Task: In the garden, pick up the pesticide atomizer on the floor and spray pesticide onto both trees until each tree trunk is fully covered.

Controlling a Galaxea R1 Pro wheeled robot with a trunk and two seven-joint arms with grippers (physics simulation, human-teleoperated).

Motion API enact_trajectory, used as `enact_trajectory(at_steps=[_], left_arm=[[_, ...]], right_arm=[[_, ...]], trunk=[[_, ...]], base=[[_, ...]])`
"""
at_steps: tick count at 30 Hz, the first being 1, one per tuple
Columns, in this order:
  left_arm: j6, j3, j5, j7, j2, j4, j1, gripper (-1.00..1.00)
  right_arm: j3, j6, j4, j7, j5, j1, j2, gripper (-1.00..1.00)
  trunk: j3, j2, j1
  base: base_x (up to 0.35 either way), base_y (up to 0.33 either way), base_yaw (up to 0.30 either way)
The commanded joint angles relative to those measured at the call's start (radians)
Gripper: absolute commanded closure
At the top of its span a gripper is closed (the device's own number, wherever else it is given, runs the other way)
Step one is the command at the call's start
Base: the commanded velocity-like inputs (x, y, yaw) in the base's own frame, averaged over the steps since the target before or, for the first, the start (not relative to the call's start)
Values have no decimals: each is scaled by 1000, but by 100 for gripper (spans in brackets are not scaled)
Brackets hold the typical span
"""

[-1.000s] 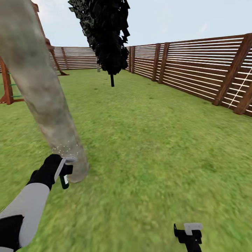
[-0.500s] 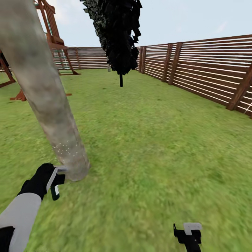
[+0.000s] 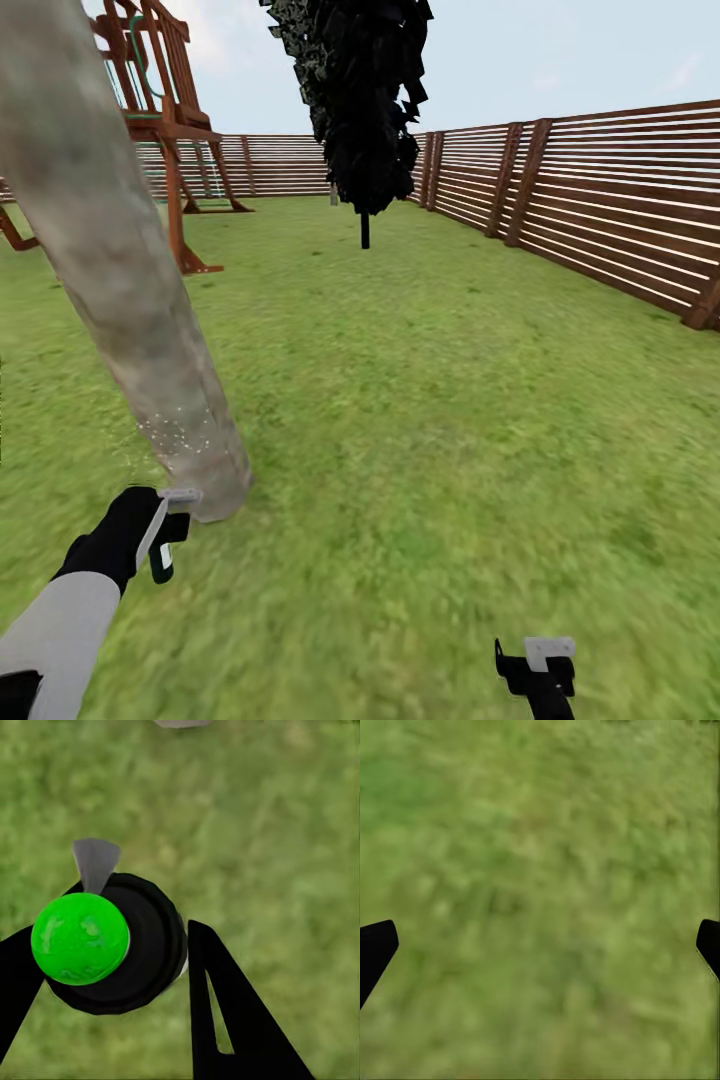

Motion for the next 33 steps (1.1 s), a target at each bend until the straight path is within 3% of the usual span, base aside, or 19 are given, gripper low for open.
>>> enact_trajectory(at_steps=[1,6,12,15,20,22,26,33], left_arm=[[-5,2,-2,-1,-1,-1,4,100],[-14,4,7,-1,-14,-3,8,100],[-19,3,5,-3,-2,2,43,100],[-81,5,8,0,-14,28,62,100],[-157,7,6,2,-8,71,63,100],[-163,40,6,1,-4,74,63,100],[-166,56,8,2,-29,74,64,100],[-167,55,8,2,-47,74,64,100]], right_arm=[[9,-1,-1,-3,-7,0,0,-100],[9,-1,-1,-3,-4,0,2,-100],[9,-1,-1,-2,-4,0,2,-100],[9,-1,-1,-3,-4,0,3,-100],[9,-1,-1,-3,-4,0,2,-100],[9,-1,-1,-3,-4,0,2,-100],[9,-1,-1,-3,-4,0,2,-100],[9,-1,-1,-3,-4,0,2,-100]], trunk=[[-1,0,0],[-1,0,0],[-1,0,0],[-1,0,0],[-1,0,0],[-1,0,0],[-1,0,0],[-1,0,0]], base=[[163,-260,220],[182,-244,268],[136,-249,274],[118,-267,87],[165,-254,1],[235,-201,9],[185,-224,213],[98,-265,275]])
